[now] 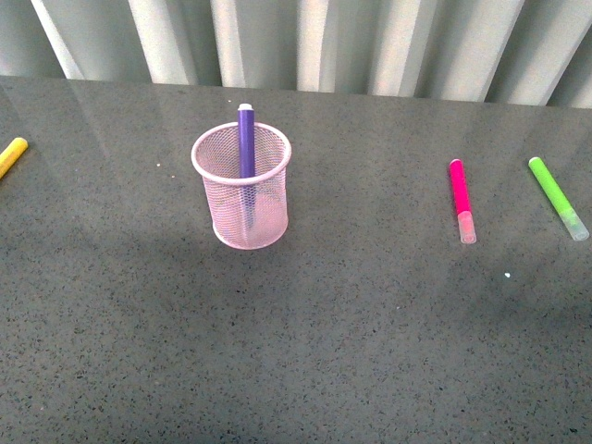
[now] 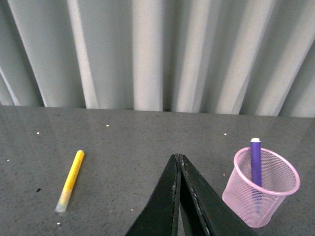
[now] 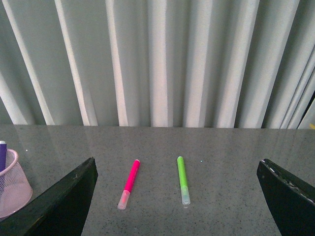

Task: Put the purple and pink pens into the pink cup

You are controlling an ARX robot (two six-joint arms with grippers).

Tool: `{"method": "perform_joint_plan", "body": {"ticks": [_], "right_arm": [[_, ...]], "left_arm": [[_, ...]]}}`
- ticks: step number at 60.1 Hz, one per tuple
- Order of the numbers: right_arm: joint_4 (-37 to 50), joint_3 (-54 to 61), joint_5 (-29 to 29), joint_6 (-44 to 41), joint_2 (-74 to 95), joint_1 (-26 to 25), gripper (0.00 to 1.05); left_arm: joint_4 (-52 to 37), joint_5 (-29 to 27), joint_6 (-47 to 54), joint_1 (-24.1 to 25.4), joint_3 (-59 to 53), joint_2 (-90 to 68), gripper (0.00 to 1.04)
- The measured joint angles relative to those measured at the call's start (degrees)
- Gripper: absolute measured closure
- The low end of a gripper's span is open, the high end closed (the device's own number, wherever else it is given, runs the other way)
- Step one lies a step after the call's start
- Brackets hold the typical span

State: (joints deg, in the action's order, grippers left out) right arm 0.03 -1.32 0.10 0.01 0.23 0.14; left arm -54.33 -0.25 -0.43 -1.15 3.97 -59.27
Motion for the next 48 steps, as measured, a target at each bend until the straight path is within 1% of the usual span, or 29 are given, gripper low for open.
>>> {"method": "perform_joint_plan", "body": {"ticks": [6,32,48], "right_arm": [[0.0,0.0,0.0,0.0,0.0,0.0,0.07],[0.0,0.0,0.0,0.0,0.0,0.0,0.07],[0.0,0.0,0.0,0.0,0.0,0.0,0.07]], "left_arm": [[3.52,-0.07,0.0,1.01,-1.11,4.76,1.01],[20.41,0.13,0.0,1.03,-3.48,24.61,1.01],[28.81,0.13,0.02,1.03,-3.5,33.7,1.01]]}}
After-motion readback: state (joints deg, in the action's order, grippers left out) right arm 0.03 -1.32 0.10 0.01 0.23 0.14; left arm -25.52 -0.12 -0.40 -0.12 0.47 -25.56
